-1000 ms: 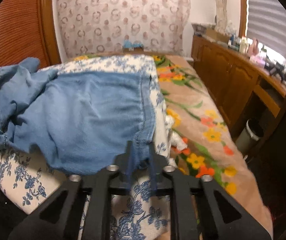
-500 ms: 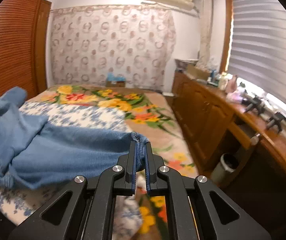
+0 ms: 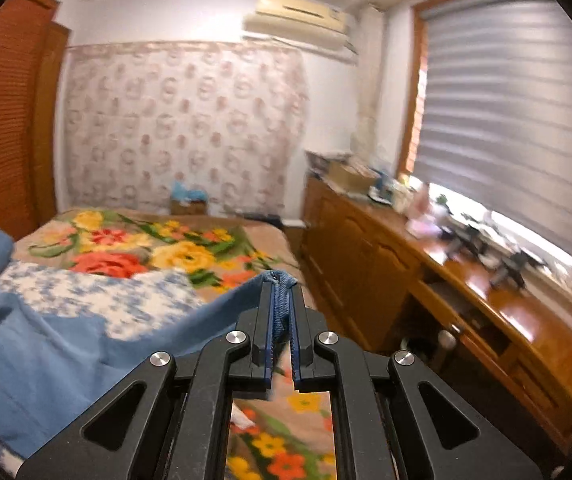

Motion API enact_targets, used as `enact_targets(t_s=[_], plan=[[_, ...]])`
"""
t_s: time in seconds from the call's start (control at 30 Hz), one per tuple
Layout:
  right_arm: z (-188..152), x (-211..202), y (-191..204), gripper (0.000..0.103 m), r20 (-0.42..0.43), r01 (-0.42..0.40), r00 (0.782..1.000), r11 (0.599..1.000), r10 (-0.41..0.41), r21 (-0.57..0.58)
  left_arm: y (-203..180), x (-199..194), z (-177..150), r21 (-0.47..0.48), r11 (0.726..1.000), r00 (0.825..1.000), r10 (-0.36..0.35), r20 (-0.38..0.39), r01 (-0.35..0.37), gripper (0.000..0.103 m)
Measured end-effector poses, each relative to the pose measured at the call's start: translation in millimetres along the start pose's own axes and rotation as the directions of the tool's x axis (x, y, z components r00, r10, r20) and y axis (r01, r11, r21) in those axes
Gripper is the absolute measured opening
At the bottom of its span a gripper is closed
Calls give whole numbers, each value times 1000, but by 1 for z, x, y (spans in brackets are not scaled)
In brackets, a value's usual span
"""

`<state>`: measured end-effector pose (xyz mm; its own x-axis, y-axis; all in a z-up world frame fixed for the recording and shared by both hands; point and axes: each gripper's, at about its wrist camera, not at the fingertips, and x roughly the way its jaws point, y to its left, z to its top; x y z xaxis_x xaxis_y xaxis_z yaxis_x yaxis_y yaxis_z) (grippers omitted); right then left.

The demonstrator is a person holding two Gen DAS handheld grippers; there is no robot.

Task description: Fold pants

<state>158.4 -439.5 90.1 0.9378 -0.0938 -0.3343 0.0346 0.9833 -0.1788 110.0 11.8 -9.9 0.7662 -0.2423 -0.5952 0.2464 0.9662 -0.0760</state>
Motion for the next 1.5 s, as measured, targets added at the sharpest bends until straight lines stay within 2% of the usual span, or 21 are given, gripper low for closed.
enact_targets(t_s=[0.13,0.2,0.3,0.4,0.47,0.53,0.6,0.63,0.7,0.8,0.9,1.03,1.27,1.5], plan=[[23,-8,61,3,42,-143,989,988,145,-52,3,-5,0,-6,1000,1000,3,9,-3,47],[31,-12,96,3,48,-221,973,972,225,-84,5,-7,-1,-10,1000,1000,8,11,-8,47],[40,-22,148,3,45,-340,937,932,348,-128,9,-11,-3,-19,1000,1000,16,9,-16,47],[40,-31,197,3,17,-473,876,868,481,-150,14,-14,-6,-27,999,1000,17,9,-17,47],[33,-31,225,4,-43,-571,820,812,571,-123,16,-16,-8,-31,999,1000,18,10,-18,47],[24,-27,243,8,-104,-625,781,773,616,-113,17,-18,-11,-34,999,1000,17,9,-17,47],[15,-16,257,14,-168,-652,756,749,633,-115,18,-18,-13,-35,999,1000,13,6,-13,47],[14,-11,257,25,-172,-649,759,752,628,-117,17,-19,-13,-36,999,1000,12,6,-12,47],[11,1,256,37,-186,-632,771,768,609,-105,14,-18,-14,-37,999,1000,4,4,-4,47],[3,9,245,37,-192,-607,788,790,585,-85,9,-16,-13,-38,999,1000,-21,-1,21,47],[-11,11,228,39,-201,-565,817,820,541,-90,-3,-13,-11,-24,999,999,-48,-3,48,47],[-38,23,211,41,-248,-526,831,848,498,-64,-21,-7,-9,-2,995,995,-97,-14,97,47],[-89,42,191,46,-328,-484,825,875,461,12,-54,5,-8,49,988,988,-142,-52,145,47],[-113,45,183,48,-370,-464,814,884,448,50,-75,16,-10,79,982,982,-167,-89,174,47]])
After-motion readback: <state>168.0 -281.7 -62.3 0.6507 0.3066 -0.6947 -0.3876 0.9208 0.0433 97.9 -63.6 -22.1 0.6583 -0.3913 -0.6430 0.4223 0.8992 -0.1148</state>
